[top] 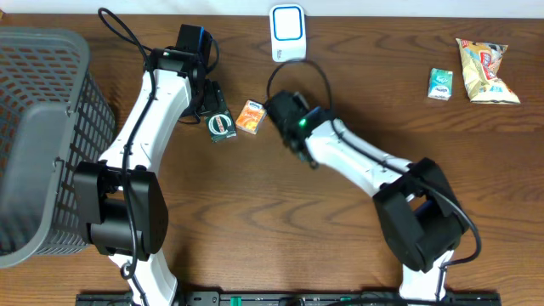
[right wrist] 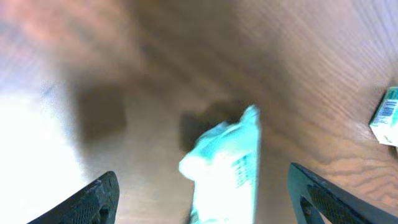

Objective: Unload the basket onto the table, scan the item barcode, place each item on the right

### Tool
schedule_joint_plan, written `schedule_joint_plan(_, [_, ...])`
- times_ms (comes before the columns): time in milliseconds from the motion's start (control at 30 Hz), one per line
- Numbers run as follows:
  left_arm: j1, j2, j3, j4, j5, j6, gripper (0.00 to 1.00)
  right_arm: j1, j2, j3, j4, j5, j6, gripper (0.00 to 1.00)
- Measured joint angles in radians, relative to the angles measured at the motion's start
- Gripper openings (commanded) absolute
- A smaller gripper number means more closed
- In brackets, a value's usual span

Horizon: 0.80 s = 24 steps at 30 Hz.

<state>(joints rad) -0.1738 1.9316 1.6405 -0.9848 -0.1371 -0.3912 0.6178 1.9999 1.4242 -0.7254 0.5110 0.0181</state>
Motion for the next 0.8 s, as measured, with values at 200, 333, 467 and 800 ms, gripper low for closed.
schedule_joint_plan(200, [0.0, 0.0, 0.0, 0.0, 0.0, 0.0, 0.98, -0.214, 0.0, 0.009, -0.079, -0.348, -0.06, 0.68])
schedule_joint_plan(333, [0.0, 0.0, 0.0, 0.001, 0.0, 0.0, 0.98, -0.312, 0.0, 0.004, -0.109, -0.513, -0.122, 0.5])
schedule_joint_plan(467, [0.0, 0.0, 0.0, 0.001, 0.0, 0.0, 0.98, -0.332, 0.0, -0.018, -0.107, -0.556, -0.133, 0.52])
schedule_joint_plan(800, [0.0, 0.0, 0.0, 0.001, 0.0, 0.0, 0.98, -0.333, -0.005, -0.09, -0.012, -0.569, -0.139, 0.01])
